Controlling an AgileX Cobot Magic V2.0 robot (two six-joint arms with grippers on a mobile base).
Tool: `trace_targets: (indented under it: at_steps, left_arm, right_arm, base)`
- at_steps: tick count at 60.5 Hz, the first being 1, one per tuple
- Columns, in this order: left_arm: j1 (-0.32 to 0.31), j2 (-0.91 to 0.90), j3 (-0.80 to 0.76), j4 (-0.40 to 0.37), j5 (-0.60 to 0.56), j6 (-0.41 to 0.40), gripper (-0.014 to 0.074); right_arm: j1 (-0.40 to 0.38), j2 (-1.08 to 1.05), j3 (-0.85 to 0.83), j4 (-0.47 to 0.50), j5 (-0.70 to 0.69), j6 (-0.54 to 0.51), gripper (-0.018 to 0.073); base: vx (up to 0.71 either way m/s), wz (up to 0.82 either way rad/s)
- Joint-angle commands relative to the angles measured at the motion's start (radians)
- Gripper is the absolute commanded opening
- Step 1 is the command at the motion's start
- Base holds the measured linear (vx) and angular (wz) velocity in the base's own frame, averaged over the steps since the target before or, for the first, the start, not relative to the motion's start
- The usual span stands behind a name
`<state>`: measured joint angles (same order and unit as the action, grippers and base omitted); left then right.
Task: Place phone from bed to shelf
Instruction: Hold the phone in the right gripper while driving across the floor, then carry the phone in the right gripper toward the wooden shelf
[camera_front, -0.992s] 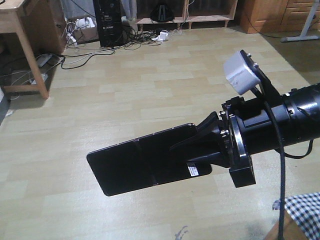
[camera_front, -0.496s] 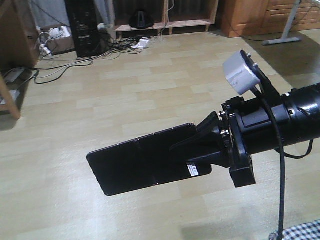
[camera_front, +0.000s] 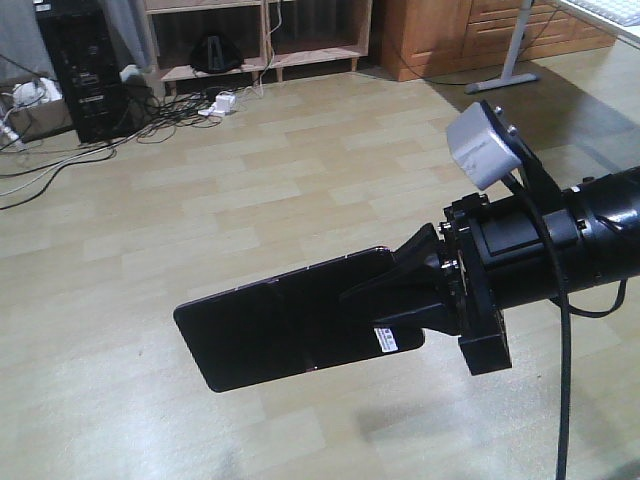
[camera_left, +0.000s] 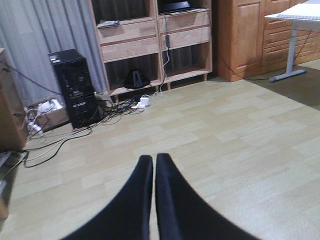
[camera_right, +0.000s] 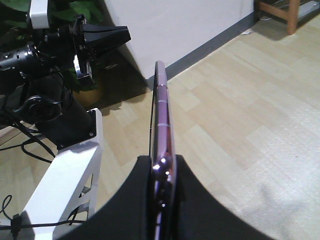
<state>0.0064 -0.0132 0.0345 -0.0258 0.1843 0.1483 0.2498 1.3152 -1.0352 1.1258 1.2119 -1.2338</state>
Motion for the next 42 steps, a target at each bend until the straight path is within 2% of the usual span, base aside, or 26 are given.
trace_targets:
  at_steps: [1,42]
  left_arm:
    - [-0.006,-0.011,-0.022,-0.009,-0.073,-0.006,0.0001]
    - [-0.006,-0.011,-0.022,-0.009,-0.073,-0.006,0.0001]
  right_arm:
    - [0.002,-0.032,-0.026,0.094,0.075,-0.001,-0.0002]
    - [0.002,-0.032,-0.026,0.094,0.075,-0.001,-0.0002]
  base:
    - [0.31,-0.18]
    - [0.35,-0.05]
